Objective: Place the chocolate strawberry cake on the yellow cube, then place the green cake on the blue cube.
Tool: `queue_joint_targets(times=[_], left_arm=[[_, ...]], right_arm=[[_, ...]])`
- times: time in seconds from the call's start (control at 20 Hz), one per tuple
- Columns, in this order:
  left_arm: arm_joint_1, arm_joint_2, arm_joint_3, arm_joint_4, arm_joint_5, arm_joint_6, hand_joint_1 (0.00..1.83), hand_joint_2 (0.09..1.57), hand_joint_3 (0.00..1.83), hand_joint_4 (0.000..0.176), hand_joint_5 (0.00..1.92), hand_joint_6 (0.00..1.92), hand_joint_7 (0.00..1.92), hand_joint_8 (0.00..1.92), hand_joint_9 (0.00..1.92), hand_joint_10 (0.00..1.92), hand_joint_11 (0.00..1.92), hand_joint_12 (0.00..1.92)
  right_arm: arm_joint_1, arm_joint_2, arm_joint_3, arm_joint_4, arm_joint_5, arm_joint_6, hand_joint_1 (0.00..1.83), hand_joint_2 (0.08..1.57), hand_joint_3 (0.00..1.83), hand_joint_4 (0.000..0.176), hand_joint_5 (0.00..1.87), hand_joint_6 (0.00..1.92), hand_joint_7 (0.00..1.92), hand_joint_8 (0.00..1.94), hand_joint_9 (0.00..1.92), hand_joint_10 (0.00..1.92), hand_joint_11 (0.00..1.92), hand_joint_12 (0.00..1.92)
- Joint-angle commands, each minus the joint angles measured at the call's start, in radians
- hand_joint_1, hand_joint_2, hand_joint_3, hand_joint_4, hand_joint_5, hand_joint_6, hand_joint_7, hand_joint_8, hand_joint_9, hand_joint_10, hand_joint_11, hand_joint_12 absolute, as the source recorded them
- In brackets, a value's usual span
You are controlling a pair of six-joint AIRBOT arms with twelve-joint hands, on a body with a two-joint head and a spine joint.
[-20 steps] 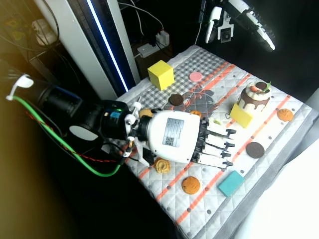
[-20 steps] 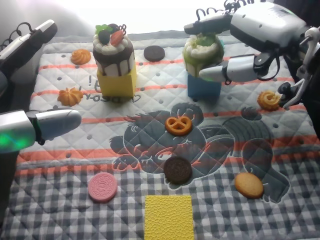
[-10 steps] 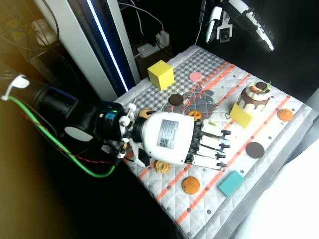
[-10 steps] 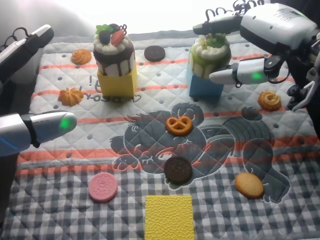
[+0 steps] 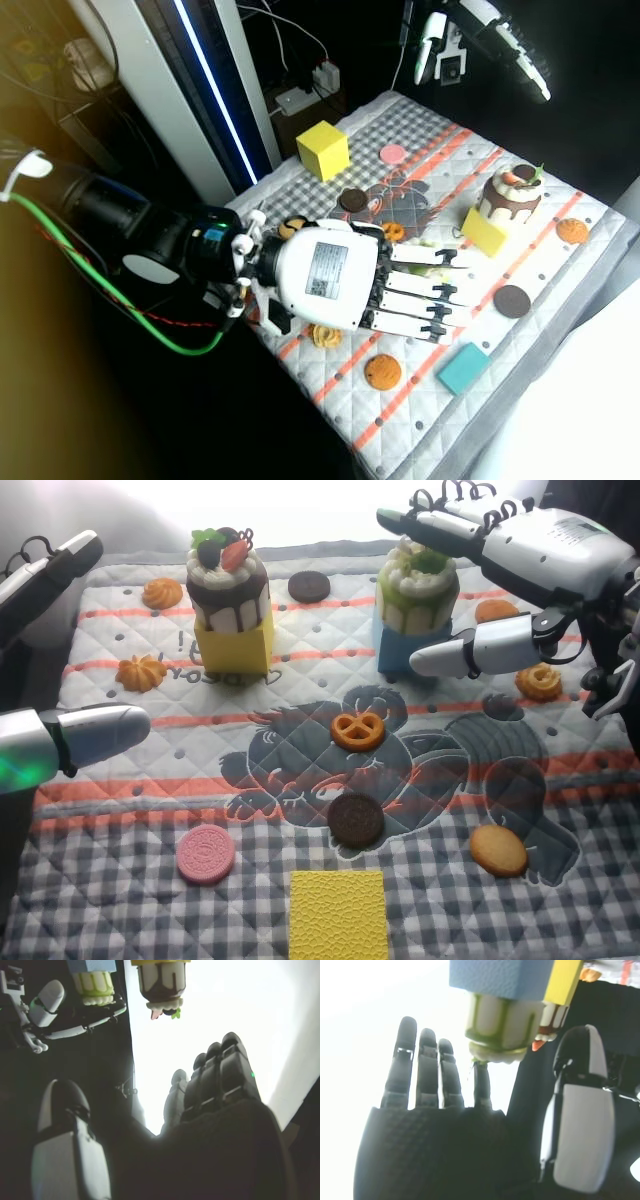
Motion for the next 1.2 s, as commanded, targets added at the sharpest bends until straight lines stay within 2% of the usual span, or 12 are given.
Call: queue_joint_targets(times=[0.0,0.05,0.1,0.25,0.45,0.5,0.6,0.65,0.75,0.8,0.85,1.15], left_arm=[[0.001,0.003,0.001,0.009,-0.131,-0.013,0.69,0.93,0.01,0.149,0.03,0.0,0.0,0.0,0.0,0.0,0.0,0.0],[0.004,0.003,0.001,0.007,-0.134,-0.019,0.69,0.92,0.0,0.157,0.03,0.0,0.0,0.0,0.0,0.0,0.0,0.0],[0.008,0.003,0.002,0.005,-0.138,-0.026,0.7,0.93,0.0,0.161,0.03,0.0,0.0,0.0,0.0,0.0,0.0,0.0],[0.016,0.003,0.003,0.002,-0.149,-0.042,0.72,0.92,0.0,0.154,0.01,0.0,0.0,0.0,0.0,0.0,0.0,0.0],[0.018,0.005,0.004,0.002,-0.159,-0.046,0.72,0.92,0.0,0.151,0.0,0.0,0.0,0.0,0.0,0.0,0.0,0.0],[0.019,0.007,0.003,0.002,-0.166,-0.048,0.7,0.93,0.0,0.167,0.0,0.0,0.0,0.0,0.0,0.0,0.0,0.0],[0.03,0.012,0.003,-0.007,-0.196,-0.065,0.69,0.94,0.01,0.173,0.0,0.0,0.0,0.0,0.0,0.0,0.0,0.0],[0.042,0.014,0.004,-0.012,-0.216,-0.088,0.67,0.92,0.0,0.167,0.0,0.0,0.0,0.0,0.0,0.0,0.0,0.0],[0.106,0.017,0.018,-0.019,-0.274,-0.217,0.64,0.9,0.0,0.134,0.0,0.0,0.0,0.0,0.0,0.0,0.0,0.0],[0.135,0.018,0.029,-0.018,-0.295,-0.291,0.58,0.87,0.0,0.161,0.0,0.0,0.0,0.0,0.0,0.0,0.0,0.0],[0.175,0.017,0.041,-0.012,-0.34,-0.391,0.48,0.87,0.0,0.175,0.0,0.0,0.0,0.0,0.0,0.0,0.0,0.0],[0.201,0.018,0.017,0.057,-0.506,-0.452,0.47,0.91,0.0,0.176,0.0,0.0,0.0,0.0,0.0,0.0,0.01,0.01]], right_arm=[[0.007,0.009,-0.002,0.013,0.133,0.002,0.58,0.91,0.0,0.176,0.0,0.0,0.0,0.0,0.0,0.0,0.0,0.3],[0.006,0.012,-0.006,0.013,0.138,0.002,0.58,0.9,0.0,0.176,0.0,0.0,0.0,0.0,0.0,0.0,0.0,0.06],[0.004,0.016,-0.01,0.014,0.146,0.002,0.55,0.89,0.0,0.176,0.0,0.0,0.0,0.0,0.0,0.0,0.0,0.01],[-0.017,0.04,-0.04,0.044,0.198,-0.019,0.48,0.85,0.0,0.176,0.0,0.0,0.0,0.0,0.0,0.0,0.0,0.0],[-0.079,0.093,-0.097,0.1,0.329,-0.031,0.65,0.87,0.0,0.176,0.0,0.0,0.0,0.0,0.0,0.0,0.0,0.0],[-0.111,0.114,-0.12,0.121,0.381,-0.031,0.64,0.89,0.01,0.176,0.0,0.0,0.0,0.0,0.0,0.0,0.0,0.0],[-0.173,0.153,-0.168,0.152,0.477,-0.031,0.68,0.93,0.02,0.176,0.0,0.0,0.0,0.0,0.0,0.0,0.0,0.0],[-0.202,0.166,-0.188,0.162,0.51,-0.031,0.66,0.94,0.02,0.176,0.0,0.0,0.0,0.0,0.0,0.0,0.0,0.0],[-0.304,0.205,-0.245,0.2,0.63,-0.03,0.55,0.93,0.01,0.176,0.0,0.0,0.0,0.0,0.0,0.0,0.0,0.0],[-0.352,0.218,-0.265,0.224,0.68,-0.011,0.55,0.91,0.0,0.176,0.0,0.0,0.0,0.0,0.0,0.0,0.0,0.0],[-0.417,0.225,-0.276,0.25,0.778,0.053,0.55,0.91,0.0,0.176,0.0,0.0,0.0,0.0,0.0,0.0,0.0,0.0],[-0.549,0.271,-0.345,0.254,1.043,0.111,0.62,0.87,0.0,0.176,0.0,0.0,0.0,0.0,0.0,0.0,0.0,0.0]])
